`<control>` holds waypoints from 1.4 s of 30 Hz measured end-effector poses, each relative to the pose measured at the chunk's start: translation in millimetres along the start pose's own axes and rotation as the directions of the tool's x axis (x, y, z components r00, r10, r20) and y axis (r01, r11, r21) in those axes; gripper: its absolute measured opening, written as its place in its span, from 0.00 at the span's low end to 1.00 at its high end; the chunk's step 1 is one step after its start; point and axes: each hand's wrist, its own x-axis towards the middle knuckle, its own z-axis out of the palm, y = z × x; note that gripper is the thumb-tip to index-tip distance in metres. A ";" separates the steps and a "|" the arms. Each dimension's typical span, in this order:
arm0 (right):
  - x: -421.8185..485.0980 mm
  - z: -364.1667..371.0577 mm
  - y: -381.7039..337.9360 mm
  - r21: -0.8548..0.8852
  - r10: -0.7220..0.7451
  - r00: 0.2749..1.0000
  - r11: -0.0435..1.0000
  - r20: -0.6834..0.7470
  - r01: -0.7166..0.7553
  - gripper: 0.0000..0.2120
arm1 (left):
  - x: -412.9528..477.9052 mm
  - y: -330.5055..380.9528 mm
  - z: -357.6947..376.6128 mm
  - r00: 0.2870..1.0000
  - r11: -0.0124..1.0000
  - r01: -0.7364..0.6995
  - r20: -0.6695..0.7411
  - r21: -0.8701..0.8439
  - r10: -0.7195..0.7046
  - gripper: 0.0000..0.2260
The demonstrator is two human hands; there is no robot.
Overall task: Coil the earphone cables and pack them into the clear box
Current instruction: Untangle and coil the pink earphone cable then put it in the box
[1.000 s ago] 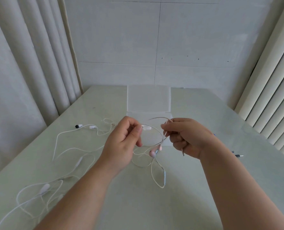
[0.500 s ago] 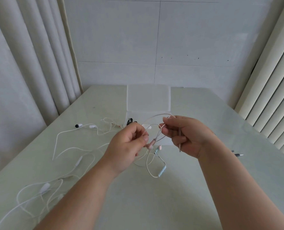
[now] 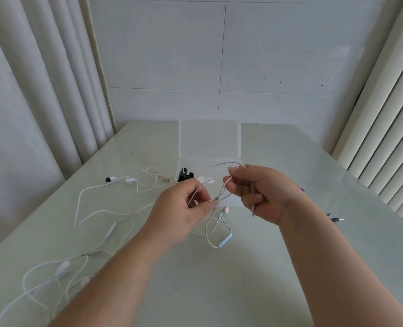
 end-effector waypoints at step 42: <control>-5.0 4.9 2.2 -0.722 -0.406 0.899 0.572 0.162 0.388 0.10 | -2.2 5.8 -4.2 0.817 0.860 -0.171 -0.419 0.481 0.397 0.23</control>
